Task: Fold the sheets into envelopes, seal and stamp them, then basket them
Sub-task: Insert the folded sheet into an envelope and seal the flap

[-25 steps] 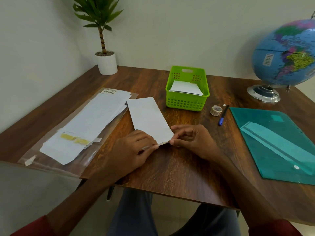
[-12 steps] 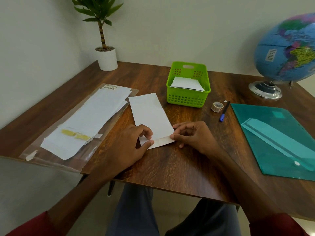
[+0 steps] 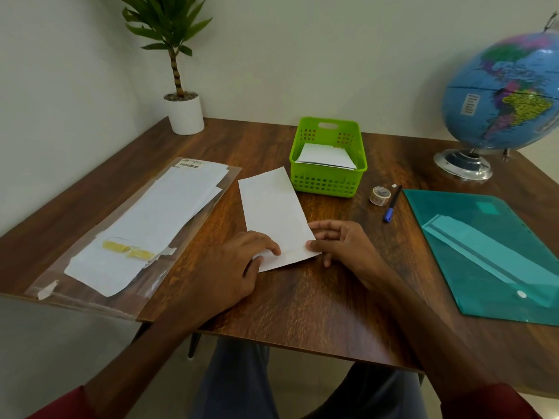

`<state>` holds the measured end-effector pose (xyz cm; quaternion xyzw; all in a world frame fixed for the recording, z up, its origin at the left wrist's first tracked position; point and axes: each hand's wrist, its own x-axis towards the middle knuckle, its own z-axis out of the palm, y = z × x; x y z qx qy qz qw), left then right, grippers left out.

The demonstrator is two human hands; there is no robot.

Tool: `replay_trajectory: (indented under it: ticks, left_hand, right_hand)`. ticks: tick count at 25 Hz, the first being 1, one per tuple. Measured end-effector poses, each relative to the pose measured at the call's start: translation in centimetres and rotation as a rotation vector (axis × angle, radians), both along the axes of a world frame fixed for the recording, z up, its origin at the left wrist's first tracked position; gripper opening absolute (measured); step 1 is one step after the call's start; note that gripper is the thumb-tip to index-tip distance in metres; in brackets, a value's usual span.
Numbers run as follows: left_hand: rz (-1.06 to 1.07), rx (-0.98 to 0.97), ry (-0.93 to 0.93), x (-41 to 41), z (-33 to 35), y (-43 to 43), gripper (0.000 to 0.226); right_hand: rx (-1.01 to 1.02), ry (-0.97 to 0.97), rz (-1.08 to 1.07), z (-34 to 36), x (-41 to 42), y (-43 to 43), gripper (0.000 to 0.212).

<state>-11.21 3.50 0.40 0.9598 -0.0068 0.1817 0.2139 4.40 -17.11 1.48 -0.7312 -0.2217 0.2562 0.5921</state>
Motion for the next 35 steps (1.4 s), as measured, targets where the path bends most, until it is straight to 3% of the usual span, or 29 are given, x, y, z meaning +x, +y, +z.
replay_trajectory:
  ticks: [3,9,15,19,23,28,30,31,35]
  left_hand:
    - [-0.046,0.119,0.015,0.3,0.4,-0.3,0.030]
    - [-0.044,0.164,0.003,0.7,0.9,-0.5,0.026]
    - [-0.021,0.174,-0.029,0.6,0.5,-0.7,0.023]
    - [-0.001,0.094,-0.053,0.8,0.4,-0.8,0.019]
    - [0.071,-0.042,-0.159,1.6,1.9,-2.3,0.024]
    - [0.126,-0.246,-0.330,3.4,4.9,-5.2,0.034]
    - [0.113,-0.402,-0.180,3.4,4.7,-6.3,0.052]
    - [0.100,-0.436,-0.114,3.1,4.7,-6.5,0.049]
    - [0.045,-0.232,0.120,0.9,4.9,-5.3,0.033]
  right_hand:
    - [-0.039,-0.048,-0.005,0.1,-0.2,0.1,0.039]
    - [-0.090,-0.096,0.070,0.5,-0.6,0.1,0.053]
    - [-0.087,-0.123,0.079,0.4,-1.7,0.6,0.048]
    - [0.025,-0.178,-0.052,0.6,-3.3,1.6,0.040]
    - [0.085,-0.549,-0.280,2.2,-5.2,2.4,0.032]
    - [0.163,-1.288,-0.354,4.7,-6.7,1.7,0.027]
    - [0.047,-1.469,-0.323,5.1,-6.8,0.2,0.030]
    - [-0.014,-1.529,-0.293,4.9,-6.8,-0.6,0.032]
    - [-0.214,-1.626,-0.077,2.9,-7.3,-3.5,0.056]
